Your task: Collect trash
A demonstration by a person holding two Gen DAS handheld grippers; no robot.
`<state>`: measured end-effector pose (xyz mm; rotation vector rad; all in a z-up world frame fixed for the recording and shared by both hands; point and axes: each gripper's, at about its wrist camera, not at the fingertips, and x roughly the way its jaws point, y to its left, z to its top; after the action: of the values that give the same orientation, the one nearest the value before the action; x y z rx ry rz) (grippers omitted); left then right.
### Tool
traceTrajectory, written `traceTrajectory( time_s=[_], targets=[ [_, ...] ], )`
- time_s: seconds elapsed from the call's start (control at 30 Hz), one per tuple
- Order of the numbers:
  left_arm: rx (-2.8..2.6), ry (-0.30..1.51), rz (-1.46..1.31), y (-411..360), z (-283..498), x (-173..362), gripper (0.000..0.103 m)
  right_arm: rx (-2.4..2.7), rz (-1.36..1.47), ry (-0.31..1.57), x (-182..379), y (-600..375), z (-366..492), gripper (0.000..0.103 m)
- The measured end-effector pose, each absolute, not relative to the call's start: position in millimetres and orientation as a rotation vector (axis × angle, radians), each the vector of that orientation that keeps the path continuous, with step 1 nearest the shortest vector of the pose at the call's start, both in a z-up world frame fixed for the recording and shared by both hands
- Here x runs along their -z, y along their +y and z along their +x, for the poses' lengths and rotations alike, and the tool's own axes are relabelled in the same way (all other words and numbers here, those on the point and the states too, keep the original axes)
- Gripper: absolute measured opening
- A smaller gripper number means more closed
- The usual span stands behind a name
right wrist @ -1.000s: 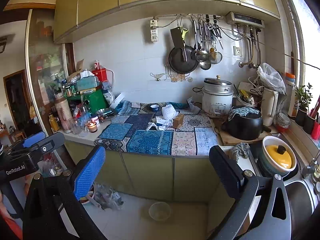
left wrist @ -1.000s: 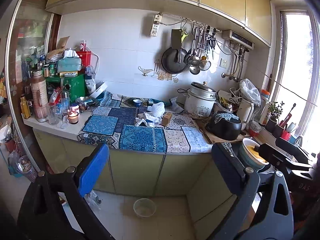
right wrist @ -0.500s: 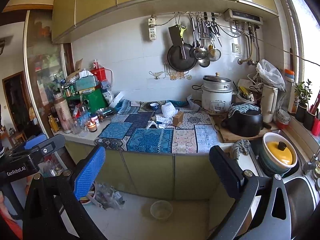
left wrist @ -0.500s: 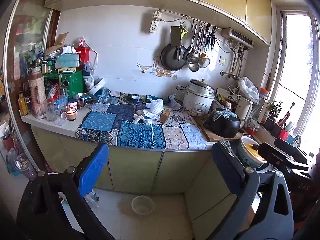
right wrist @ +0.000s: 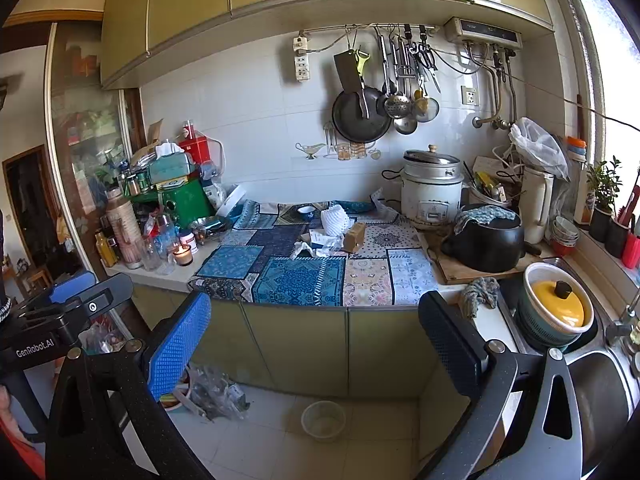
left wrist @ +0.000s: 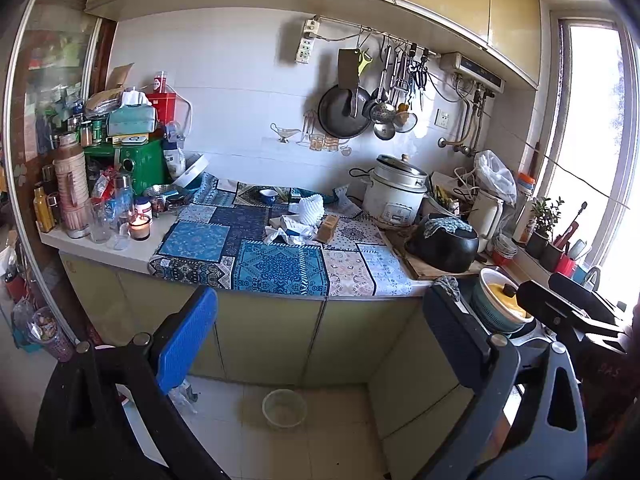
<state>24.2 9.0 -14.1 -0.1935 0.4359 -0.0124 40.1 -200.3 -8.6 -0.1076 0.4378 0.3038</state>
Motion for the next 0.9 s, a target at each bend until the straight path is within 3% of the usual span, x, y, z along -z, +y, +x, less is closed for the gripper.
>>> traceTrajectory(
  time_s=[0.9],
  targets=[
    [0.025,0.445,-0.201,33,39,17,0.103,-0.264,-0.096,0.458,15,-185,51,0.103]
  ],
)
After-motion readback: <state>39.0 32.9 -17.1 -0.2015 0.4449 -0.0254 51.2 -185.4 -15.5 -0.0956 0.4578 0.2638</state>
